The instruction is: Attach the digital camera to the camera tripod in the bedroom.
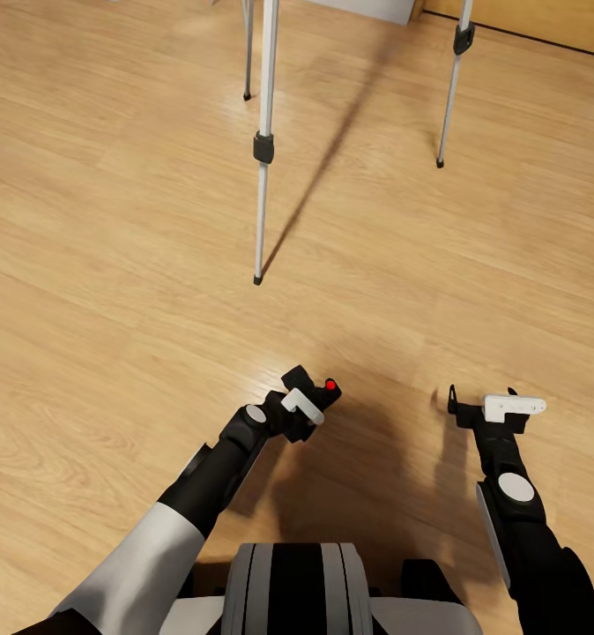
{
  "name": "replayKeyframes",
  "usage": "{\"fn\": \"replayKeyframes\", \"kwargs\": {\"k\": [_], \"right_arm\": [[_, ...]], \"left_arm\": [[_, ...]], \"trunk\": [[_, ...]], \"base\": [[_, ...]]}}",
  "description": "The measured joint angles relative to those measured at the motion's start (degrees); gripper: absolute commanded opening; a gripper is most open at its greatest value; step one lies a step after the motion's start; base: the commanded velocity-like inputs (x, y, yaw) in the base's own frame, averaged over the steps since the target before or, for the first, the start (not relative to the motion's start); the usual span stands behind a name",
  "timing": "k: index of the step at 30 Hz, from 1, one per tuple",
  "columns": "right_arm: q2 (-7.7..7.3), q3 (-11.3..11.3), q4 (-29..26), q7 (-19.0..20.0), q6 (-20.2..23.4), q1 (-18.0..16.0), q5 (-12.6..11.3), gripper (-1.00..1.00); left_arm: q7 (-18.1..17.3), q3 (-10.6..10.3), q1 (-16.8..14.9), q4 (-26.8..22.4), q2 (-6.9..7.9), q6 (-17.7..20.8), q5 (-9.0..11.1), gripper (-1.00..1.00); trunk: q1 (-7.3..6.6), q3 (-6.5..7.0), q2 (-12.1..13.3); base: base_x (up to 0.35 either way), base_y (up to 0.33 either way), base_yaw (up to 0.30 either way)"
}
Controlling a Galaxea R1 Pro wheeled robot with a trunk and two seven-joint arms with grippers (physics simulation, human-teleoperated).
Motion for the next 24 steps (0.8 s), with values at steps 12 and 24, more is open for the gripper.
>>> {"fn": "replayKeyframes", "kwargs": {"k": [12, 24], "right_arm": [[0.0, -0.09, -0.03, 0.0, -0.02, -0.01, 0.0, 1.0], [3.5, -0.27, -0.11, -0.27, 0.04, 0.05, 0.04, 1.0]], "left_arm": [[-0.14, -0.02, 0.0, 0.1, 0.0, 0.05, 0.0, 1.0], [-0.39, -2.54, -3.54, 2.79, 0.0, -0.01, -0.5, 1.0]], "trunk": [[0.23, 0.0, -0.12], [0.26, 0.0, -0.13]], "base": [[0.0, 0.0, 0.0], [0.0, 0.0, 0.0]]}}
